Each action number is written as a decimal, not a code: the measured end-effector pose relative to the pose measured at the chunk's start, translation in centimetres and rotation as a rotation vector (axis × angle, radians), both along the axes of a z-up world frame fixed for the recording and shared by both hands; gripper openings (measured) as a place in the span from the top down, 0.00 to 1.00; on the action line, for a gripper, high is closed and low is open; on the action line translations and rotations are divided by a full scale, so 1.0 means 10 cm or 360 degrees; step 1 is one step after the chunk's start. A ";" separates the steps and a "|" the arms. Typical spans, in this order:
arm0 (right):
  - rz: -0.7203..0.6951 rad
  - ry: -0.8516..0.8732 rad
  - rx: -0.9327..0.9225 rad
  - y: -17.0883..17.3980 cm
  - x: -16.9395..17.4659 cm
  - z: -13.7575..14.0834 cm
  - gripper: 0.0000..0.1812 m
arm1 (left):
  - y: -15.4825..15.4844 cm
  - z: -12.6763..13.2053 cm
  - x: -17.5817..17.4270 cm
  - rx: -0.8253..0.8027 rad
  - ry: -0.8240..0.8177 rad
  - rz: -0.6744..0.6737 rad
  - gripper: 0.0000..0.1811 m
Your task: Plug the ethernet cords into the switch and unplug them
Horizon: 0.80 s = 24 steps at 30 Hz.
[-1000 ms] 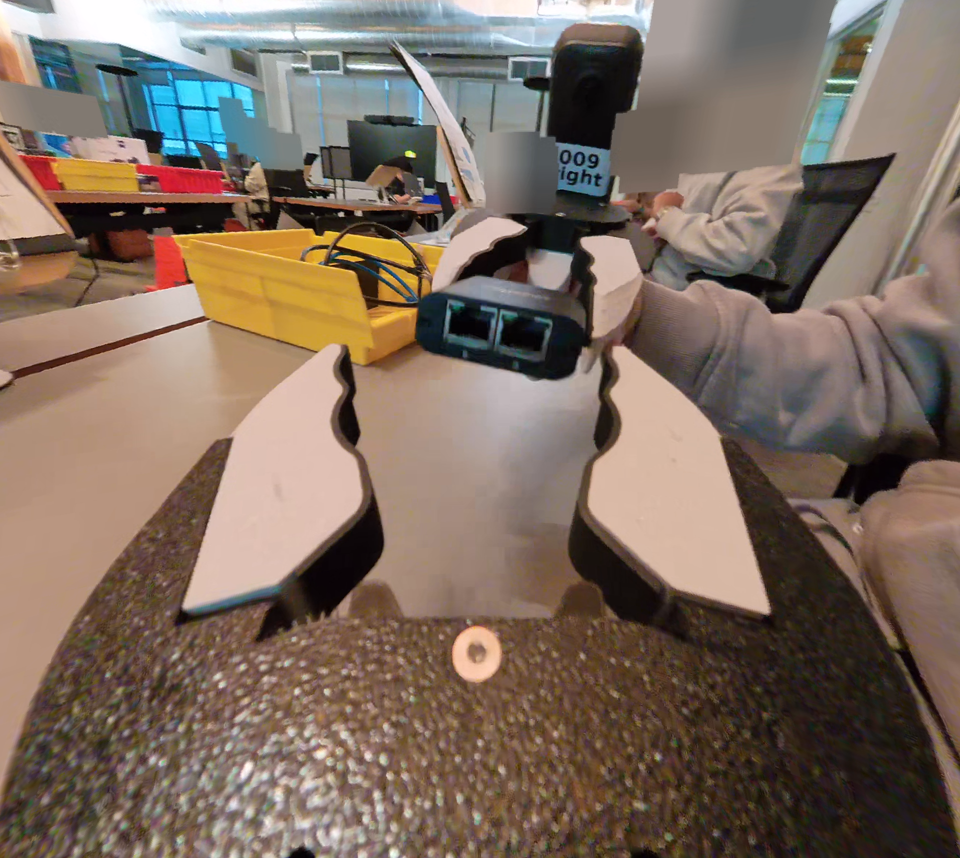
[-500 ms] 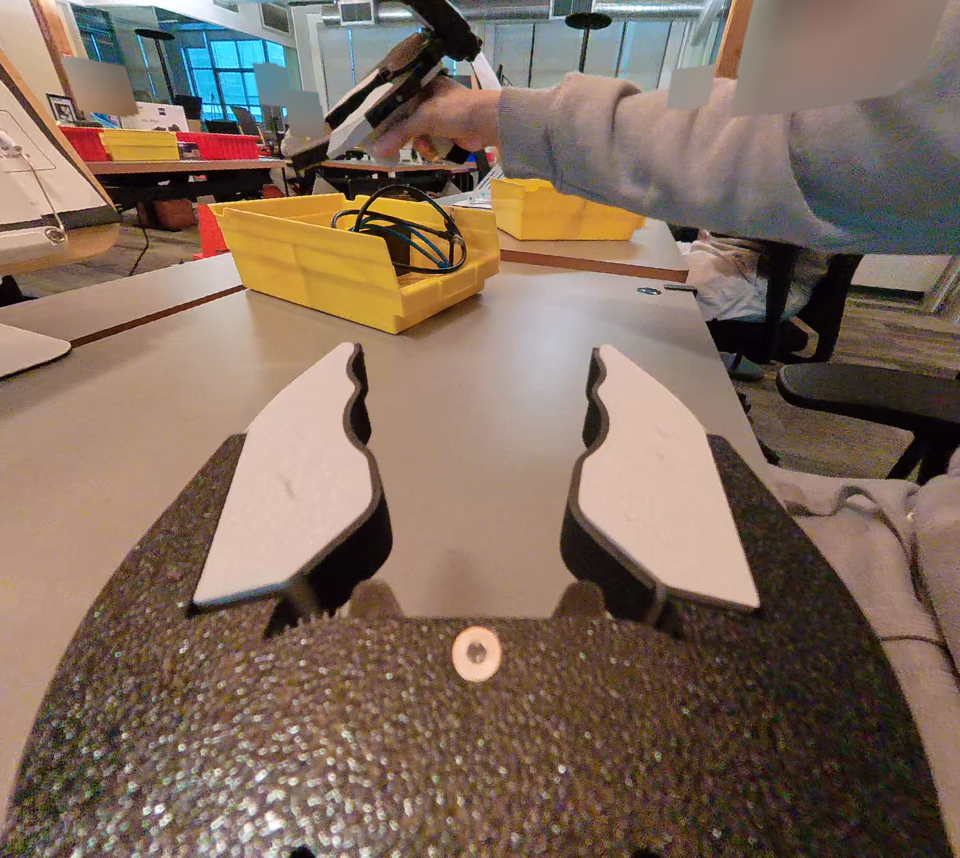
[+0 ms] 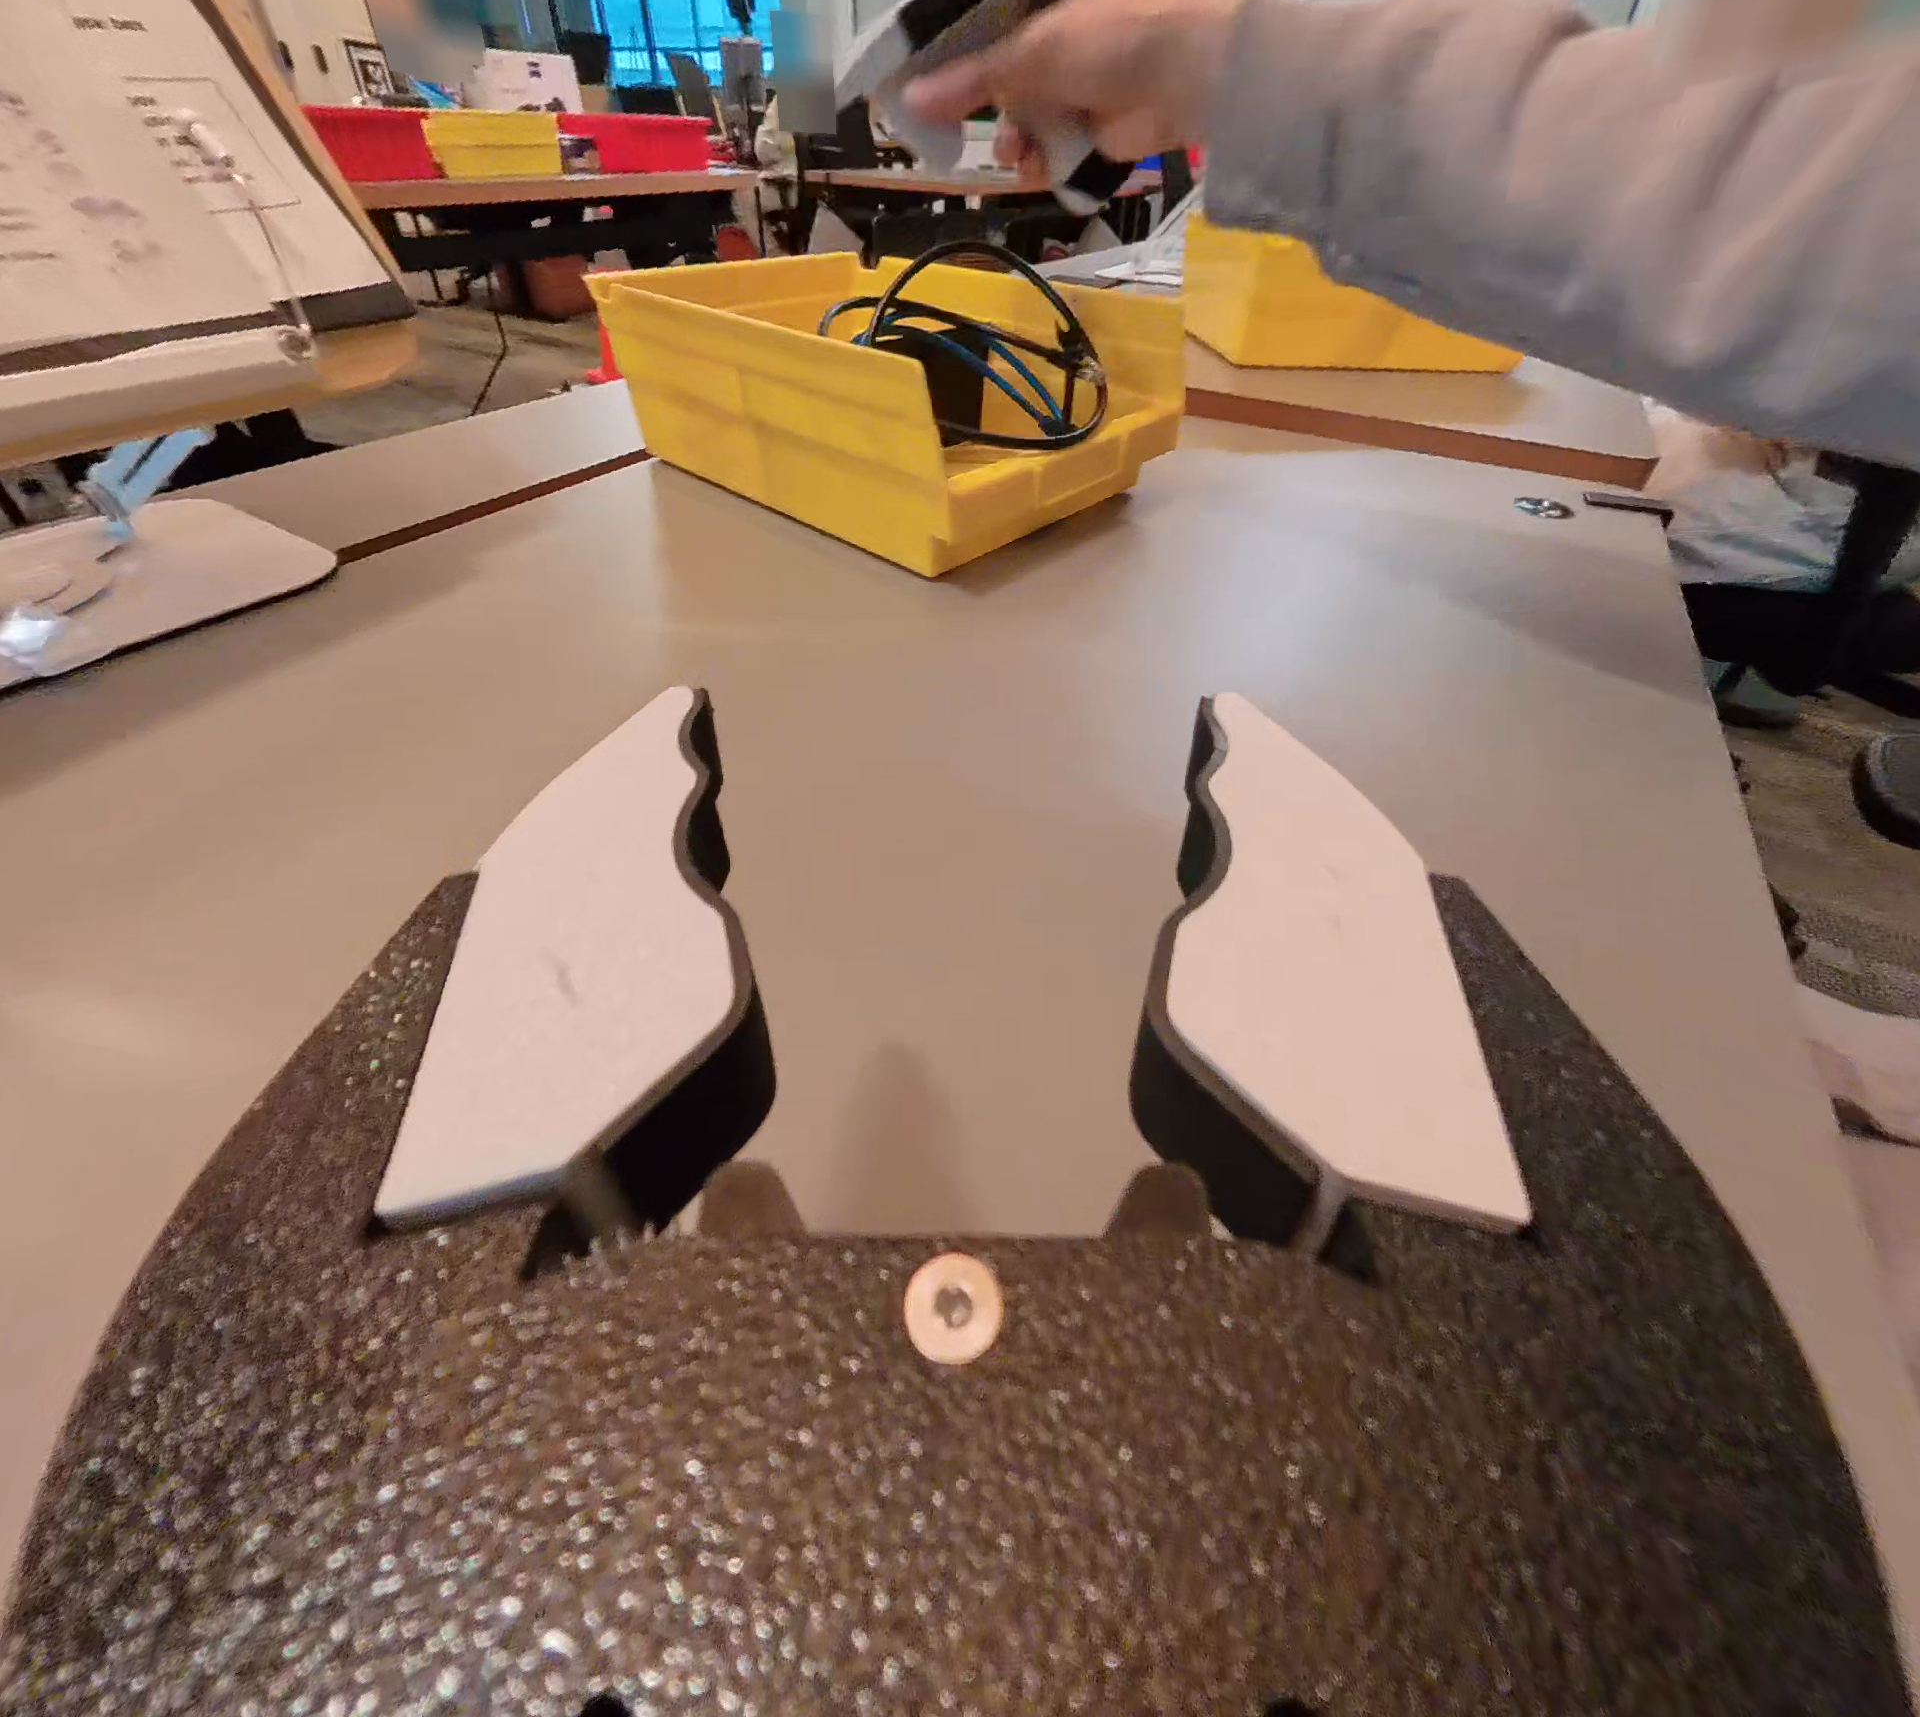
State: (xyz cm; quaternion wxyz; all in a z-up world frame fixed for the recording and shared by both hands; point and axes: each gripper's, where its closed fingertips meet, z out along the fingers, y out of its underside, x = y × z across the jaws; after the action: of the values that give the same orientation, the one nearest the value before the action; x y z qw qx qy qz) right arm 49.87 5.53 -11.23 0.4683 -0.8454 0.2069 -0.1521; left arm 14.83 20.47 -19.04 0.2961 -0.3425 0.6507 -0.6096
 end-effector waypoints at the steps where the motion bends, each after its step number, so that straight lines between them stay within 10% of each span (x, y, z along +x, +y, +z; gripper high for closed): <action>1: -0.0017 -0.0034 0.0062 -0.10 -0.15 0.12 0.59 | -0.06 -0.02 0.05 0.0017 0.0023 0.0005 0.54; 10: -0.0594 -0.0154 0.0491 -1.36 -1.70 -0.18 0.57 | -0.72 -0.03 0.92 0.0121 0.0404 0.0099 0.53; 21: -0.0768 -0.0037 0.0530 -1.66 -1.85 -0.51 0.52 | -1.27 -0.40 2.23 0.0403 0.0933 0.0460 0.55; 24: -0.0752 -0.0019 0.0567 -1.68 -1.86 -0.51 0.53 | -1.23 -0.40 2.36 0.0379 0.0855 0.0555 0.80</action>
State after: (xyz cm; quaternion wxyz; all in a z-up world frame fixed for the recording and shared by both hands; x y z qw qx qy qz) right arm 31.28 -11.23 -16.36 0.5622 -0.6773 0.4188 -0.2231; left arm 38.40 8.13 -22.99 0.2520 -0.5599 0.7037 -0.3575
